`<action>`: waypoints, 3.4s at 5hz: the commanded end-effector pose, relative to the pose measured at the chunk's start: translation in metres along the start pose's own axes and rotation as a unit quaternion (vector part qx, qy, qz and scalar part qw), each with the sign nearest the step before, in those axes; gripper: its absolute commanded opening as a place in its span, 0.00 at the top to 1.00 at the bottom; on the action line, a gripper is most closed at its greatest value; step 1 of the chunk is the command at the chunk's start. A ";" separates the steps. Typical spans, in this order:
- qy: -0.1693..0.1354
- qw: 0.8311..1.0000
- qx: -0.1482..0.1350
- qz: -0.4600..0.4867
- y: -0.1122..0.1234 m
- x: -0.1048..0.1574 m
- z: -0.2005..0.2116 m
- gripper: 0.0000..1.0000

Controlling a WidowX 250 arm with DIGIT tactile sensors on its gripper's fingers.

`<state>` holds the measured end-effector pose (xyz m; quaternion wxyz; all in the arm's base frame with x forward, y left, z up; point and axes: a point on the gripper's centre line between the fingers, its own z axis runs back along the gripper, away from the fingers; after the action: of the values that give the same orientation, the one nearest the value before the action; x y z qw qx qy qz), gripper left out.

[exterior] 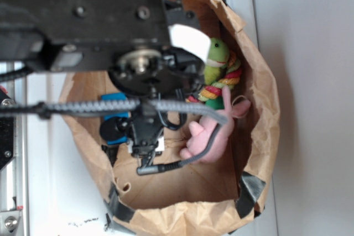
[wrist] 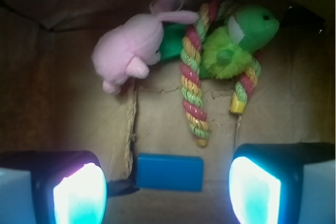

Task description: Grab the multicolored rope.

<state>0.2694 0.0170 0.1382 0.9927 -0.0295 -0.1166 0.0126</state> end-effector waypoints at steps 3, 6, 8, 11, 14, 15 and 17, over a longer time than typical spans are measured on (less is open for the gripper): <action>0.004 1.000 -0.005 -0.018 0.000 0.008 0.005 0.00; 0.008 1.000 0.000 -0.015 0.000 0.008 0.008 0.00; 0.008 1.000 0.000 -0.015 0.000 0.008 0.008 0.00; -0.031 0.999 -0.011 -0.020 0.019 0.023 -0.024 0.00; -0.015 0.999 0.014 -0.037 0.027 0.018 -0.044 0.00; -0.011 0.999 0.029 -0.039 0.029 0.016 -0.056 0.00; -0.010 0.999 0.039 -0.028 0.018 0.020 -0.073 0.00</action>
<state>0.3000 0.0331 0.0606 0.9938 0.0112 -0.1104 -0.0079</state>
